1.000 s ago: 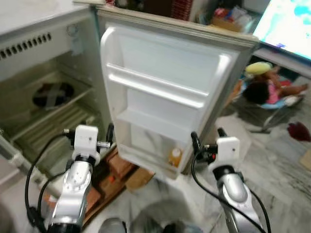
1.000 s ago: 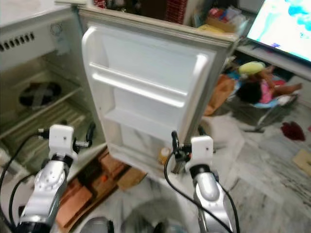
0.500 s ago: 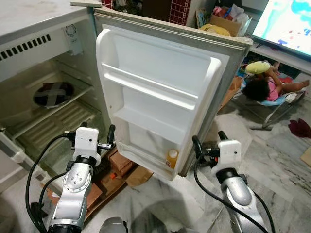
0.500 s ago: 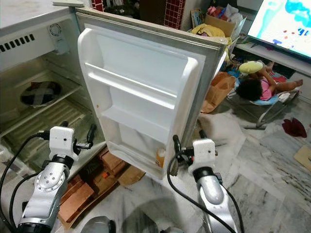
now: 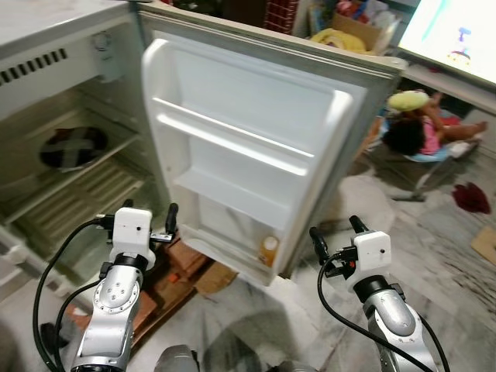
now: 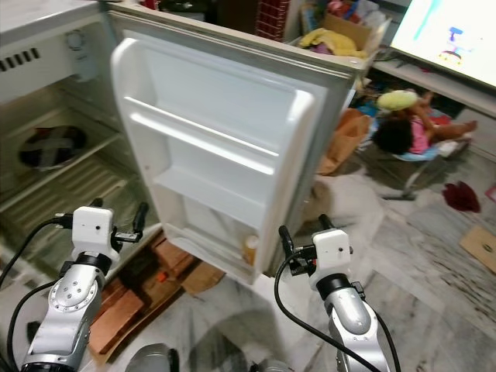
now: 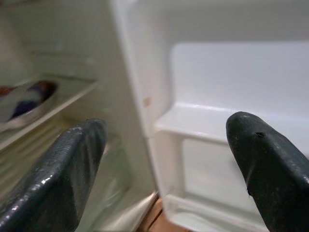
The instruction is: Restocking fridge
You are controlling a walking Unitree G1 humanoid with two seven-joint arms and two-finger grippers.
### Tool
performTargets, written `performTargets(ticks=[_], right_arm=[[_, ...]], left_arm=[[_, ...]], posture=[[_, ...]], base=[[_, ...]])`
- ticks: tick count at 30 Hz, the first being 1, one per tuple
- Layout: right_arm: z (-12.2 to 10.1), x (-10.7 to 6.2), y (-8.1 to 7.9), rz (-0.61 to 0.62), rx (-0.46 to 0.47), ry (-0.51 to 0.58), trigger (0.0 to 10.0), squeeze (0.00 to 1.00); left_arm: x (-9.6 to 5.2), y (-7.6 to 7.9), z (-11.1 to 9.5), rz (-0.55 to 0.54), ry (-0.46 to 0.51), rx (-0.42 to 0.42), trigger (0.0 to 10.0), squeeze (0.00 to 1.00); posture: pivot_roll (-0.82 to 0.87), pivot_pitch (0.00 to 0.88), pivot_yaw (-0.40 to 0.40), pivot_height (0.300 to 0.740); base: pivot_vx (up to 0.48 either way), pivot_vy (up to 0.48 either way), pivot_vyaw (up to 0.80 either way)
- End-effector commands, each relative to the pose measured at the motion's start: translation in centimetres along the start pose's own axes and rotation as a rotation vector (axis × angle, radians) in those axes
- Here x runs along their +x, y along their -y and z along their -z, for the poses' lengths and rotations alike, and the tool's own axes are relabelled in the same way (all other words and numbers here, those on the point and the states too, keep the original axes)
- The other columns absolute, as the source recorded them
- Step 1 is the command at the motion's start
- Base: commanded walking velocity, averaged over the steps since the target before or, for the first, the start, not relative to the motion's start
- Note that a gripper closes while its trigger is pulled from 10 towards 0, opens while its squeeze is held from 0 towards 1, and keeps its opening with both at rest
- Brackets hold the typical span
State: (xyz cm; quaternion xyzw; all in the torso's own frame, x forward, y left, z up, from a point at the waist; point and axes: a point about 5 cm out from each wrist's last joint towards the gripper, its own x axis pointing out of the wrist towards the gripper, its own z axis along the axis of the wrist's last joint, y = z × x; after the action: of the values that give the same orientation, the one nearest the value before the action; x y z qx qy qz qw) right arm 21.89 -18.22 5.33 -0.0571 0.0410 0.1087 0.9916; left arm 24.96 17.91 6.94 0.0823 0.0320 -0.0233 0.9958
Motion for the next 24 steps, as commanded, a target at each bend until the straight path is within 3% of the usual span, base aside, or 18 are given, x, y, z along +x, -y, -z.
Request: performTargets(ticks=[1, 7, 12, 15, 22, 24], right_arm=[[0.0, 0.0, 0.3, -0.003, -0.011, 0.0, 10.0, 0.0], [0.0, 0.0, 0.3, -0.009, -0.008, 0.001, 10.0, 0.0], [0.0, 0.3, 0.2, -0.049, -0.02, -0.003, 10.0, 0.0], [-0.2, 0.9, 0.5, -0.063, -0.029, 0.004, 10.0, 0.0], [-1.8, 2.9, 1.0, -0.035, -0.031, 0.069, 10.0, 0.0], [-2.5, 3.7, 1.2, -0.022, -0.04, 0.094, 10.0, 0.0]], left_arm=[[-0.1, 0.3, -0.3, 0.004, 0.01, 0.01, 10.0, 0.0], [-0.1, 0.4, -0.2, -0.005, 0.007, -0.001, 10.0, 0.0], [-0.3, 0.5, -0.3, -0.004, 0.013, 0.005, 10.0, 0.0], [-0.3, 0.3, -0.2, -0.018, 0.01, 0.011, 10.0, 0.0], [-0.3, 0.0, -0.2, -0.046, 0.007, 0.029, 10.0, 0.0], [-0.4, 0.0, -0.1, -0.05, 0.006, 0.032, 10.0, 0.0]], posture=[[0.04, 0.0, -0.042, 0.74], [0.04, 0.0, -0.044, 0.74], [0.04, 0.0, -0.043, 0.74], [0.04, 0.0, -0.043, 0.74], [0.05, 0.0, -0.043, 0.74], [0.05, 0.0, -0.042, 0.74]], base=[[0.0, -0.405, 0.8], [0.0, -0.408, 0.15], [0.0, -0.102, 0.0], [0.0, 0.0, 0.0], [0.0, 0.0, 0.76], [0.0, 0.0, 0.0]])
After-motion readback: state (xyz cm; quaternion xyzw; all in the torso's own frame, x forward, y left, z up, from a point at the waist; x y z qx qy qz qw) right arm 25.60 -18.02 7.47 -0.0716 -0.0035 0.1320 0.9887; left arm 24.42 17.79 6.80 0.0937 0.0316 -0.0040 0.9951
